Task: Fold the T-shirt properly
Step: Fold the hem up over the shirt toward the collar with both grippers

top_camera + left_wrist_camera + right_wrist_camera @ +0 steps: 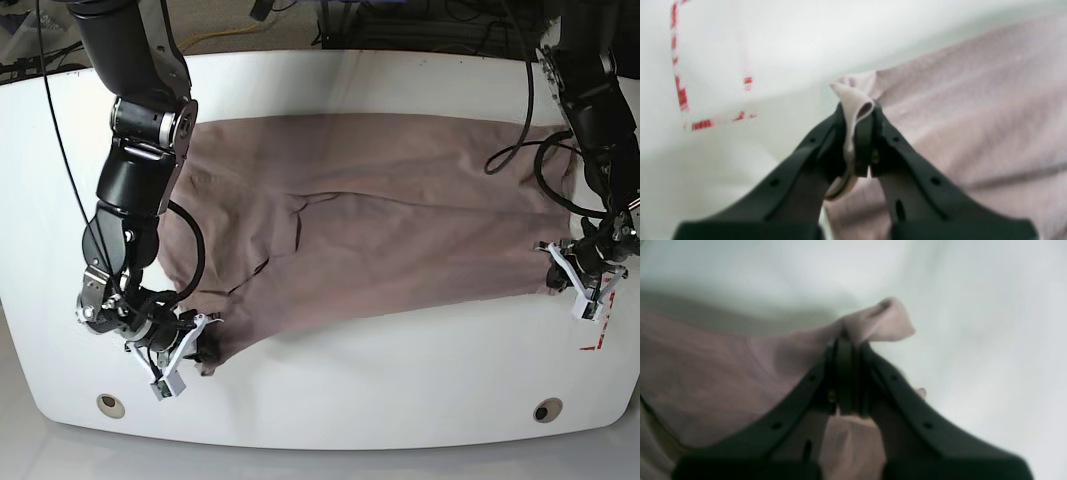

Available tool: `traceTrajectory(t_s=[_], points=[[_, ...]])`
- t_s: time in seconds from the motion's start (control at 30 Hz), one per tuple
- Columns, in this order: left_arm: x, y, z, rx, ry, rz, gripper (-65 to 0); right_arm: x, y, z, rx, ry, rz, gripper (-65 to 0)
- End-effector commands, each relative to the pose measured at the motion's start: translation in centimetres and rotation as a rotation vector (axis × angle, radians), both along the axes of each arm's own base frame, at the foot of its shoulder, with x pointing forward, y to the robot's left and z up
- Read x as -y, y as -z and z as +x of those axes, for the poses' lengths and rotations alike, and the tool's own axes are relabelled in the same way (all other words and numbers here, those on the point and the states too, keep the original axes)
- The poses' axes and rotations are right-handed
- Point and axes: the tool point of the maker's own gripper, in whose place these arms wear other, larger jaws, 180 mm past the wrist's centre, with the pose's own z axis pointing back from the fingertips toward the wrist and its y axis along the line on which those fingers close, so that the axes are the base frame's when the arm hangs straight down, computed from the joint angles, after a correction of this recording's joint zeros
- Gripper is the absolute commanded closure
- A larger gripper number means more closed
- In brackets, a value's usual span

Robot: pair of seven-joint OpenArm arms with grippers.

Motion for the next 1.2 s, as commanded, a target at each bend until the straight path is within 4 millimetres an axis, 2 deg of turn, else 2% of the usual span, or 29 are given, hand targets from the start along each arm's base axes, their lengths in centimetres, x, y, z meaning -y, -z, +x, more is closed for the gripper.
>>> traceTrajectory(t_s=[0.0, 0.2, 0.37, 0.67, 0.87, 1.0, 1.17], points=[[-0.2, -3.6, 0.6, 0.104, 0.029, 0.065, -1.1, 1.9, -4.1, 0.3, 0.089, 0.019, -0.070, 0.0], [1.5, -2.5, -1.4, 0.099, 0.062, 0.081, -1.1, 3.0, -4.6, -2.8, 0.103, 0.030, -0.188, 0.0], [1.9, -0.8, -3.9, 0.056, 0.083, 0.105, -1.1, 2.8, -2.6, -6.6, 0.098, 0.023, -0.238, 0.0], [2.1, 1.4, -8.6, -0.078, 0.113, 0.189, -1.3, 0.3, 0.5, -13.1, 0.029, 0.000, -0.265, 0.0], [2.1, 2.6, -10.9, -0.130, 0.128, 0.214, -1.3, -1.4, 3.3, -17.3, -0.047, -0.015, -0.237, 0.0], [2.0, 3.3, -12.0, -0.159, 0.132, 0.218, -1.4, -1.9, 5.3, -19.7, -0.112, -0.021, -0.219, -2.7], [2.0, 4.6, -13.7, -0.205, 0.137, 0.216, -1.5, -0.2, 6.7, -21.4, -0.167, 0.057, -0.194, -3.3]])
